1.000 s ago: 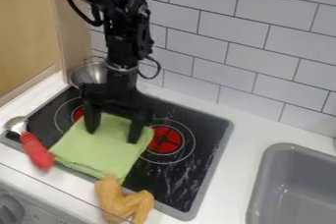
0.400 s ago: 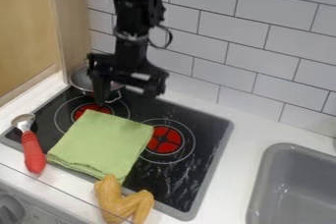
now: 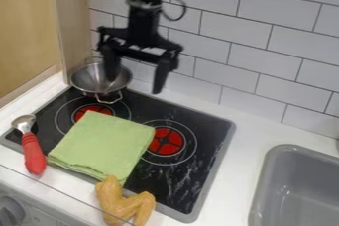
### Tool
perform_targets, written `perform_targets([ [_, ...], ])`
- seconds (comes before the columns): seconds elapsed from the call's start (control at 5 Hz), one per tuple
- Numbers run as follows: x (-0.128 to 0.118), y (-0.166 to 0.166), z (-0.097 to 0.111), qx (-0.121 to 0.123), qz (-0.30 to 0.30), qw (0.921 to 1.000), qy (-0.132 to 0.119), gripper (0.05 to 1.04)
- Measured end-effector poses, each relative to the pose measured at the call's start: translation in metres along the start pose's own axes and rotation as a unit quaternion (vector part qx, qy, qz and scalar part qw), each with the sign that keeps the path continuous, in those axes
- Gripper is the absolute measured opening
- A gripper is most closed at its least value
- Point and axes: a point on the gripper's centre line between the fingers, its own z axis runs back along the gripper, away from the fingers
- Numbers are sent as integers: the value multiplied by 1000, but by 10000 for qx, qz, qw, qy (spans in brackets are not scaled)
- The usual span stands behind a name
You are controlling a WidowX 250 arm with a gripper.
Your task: Moved the green object between the burners
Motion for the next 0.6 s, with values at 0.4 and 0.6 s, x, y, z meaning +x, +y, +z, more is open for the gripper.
perform_targets([
  [0.4,9,-69,20,2,-88,9997,-210,999],
  [0.6,21,-92,23,-196,-93,9996,-153,999],
])
